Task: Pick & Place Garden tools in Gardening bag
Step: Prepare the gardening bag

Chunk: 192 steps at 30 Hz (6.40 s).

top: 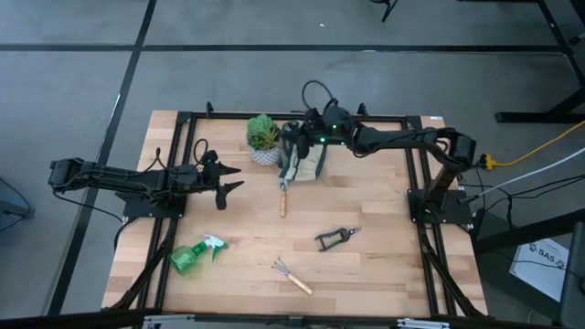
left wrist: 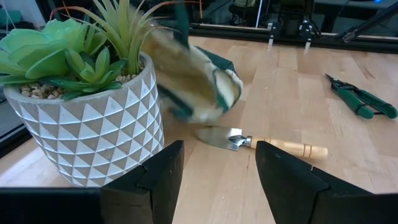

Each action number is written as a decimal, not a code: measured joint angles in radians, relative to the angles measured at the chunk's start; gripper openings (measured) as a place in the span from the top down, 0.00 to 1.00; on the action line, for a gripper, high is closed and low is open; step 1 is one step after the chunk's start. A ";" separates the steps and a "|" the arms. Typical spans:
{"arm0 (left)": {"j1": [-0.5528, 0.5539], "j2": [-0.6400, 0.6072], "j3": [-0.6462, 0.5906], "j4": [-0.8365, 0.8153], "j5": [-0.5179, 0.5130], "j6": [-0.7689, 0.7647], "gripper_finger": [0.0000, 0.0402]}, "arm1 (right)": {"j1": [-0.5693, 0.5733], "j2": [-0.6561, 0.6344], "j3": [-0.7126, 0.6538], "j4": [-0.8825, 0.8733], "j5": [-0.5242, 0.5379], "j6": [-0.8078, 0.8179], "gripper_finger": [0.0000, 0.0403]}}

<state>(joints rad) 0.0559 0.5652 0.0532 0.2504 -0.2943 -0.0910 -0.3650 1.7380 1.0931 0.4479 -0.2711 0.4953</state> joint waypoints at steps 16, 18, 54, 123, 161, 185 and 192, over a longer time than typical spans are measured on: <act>0.000 0.000 0.000 0.000 0.000 0.000 0.51 | 0.036 -0.208 0.000 0.007 -0.444 0.046 0.97; 0.000 0.000 0.000 0.000 0.000 0.000 0.51 | 0.051 -0.208 0.000 0.008 -0.464 0.041 0.97; -0.002 0.000 0.000 0.270 0.032 -0.149 0.51 | 0.378 -0.197 0.000 -0.158 -0.408 -0.262 0.98; -0.336 0.652 0.828 -1.108 -0.165 -0.532 0.99 | 0.303 0.021 0.000 0.232 -0.156 0.014 0.98; -0.351 0.648 0.854 -1.181 -0.053 -0.638 1.00 | 0.057 0.120 0.000 0.032 -0.620 0.065 0.81; -0.351 0.648 0.854 -1.181 -0.055 -0.647 0.98 | -0.084 0.120 0.000 -0.387 -0.693 -0.248 0.59; -0.351 0.648 0.854 -1.181 -0.055 -0.647 0.99 | -0.108 0.120 0.000 -0.559 -0.627 -0.413 0.58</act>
<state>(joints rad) -0.2947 1.2133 0.9070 -0.9306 -0.3496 -0.7381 -0.4730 1.8584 1.0927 -0.1112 -0.8978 0.0826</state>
